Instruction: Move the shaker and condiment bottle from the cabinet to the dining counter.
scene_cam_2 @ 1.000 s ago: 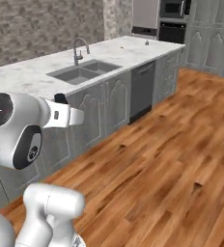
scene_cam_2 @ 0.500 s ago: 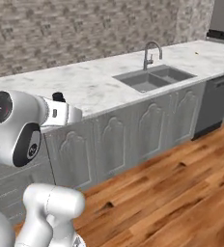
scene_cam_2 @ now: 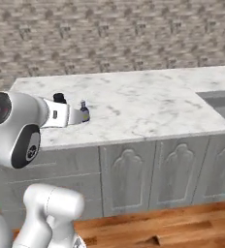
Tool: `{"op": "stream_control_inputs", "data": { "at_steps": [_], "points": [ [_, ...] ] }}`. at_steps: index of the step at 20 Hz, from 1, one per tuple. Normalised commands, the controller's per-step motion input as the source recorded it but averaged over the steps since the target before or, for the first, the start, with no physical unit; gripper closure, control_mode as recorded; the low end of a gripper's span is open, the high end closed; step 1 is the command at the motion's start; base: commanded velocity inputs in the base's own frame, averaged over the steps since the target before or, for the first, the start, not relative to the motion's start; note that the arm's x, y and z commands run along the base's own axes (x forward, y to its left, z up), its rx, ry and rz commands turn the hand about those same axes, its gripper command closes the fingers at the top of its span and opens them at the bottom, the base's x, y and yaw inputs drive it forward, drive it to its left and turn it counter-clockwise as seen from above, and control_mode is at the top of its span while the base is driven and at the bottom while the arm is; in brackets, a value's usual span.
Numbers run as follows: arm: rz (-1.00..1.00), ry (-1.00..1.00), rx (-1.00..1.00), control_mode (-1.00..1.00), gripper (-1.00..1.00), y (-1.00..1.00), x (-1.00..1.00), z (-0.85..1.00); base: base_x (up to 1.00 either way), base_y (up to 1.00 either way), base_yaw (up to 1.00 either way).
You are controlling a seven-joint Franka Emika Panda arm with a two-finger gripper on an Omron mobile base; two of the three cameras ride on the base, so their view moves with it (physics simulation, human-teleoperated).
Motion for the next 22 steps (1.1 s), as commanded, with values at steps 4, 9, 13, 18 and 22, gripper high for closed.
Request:
{"op": "stream_control_inputs", "data": {
  "at_steps": [4, 9, 13, 18, 22],
  "points": [
    [0.0, 0.0, 0.0, 1.0, 1.0, 0.0, 0.0, 0.0, 0.45, -0.77, 0.69],
    [0.0, 0.0, 0.0, 1.0, 1.0, 0.0, 0.0, 0.0, 0.25, -1.0, 0.45],
    [0.0, 0.0, 0.0, 1.0, 1.0, 0.0, 0.0, 0.0, 0.18, -0.86, 0.15],
    [0.0, 0.0, 0.0, 1.0, 1.0, 0.0, 0.0, 0.0, 0.57, -0.25, 0.02],
    [0.0, 0.0, 0.0, 1.0, 1.0, 0.0, 0.0, 0.0, 0.76, 0.02, 0.0]
  ]
}}
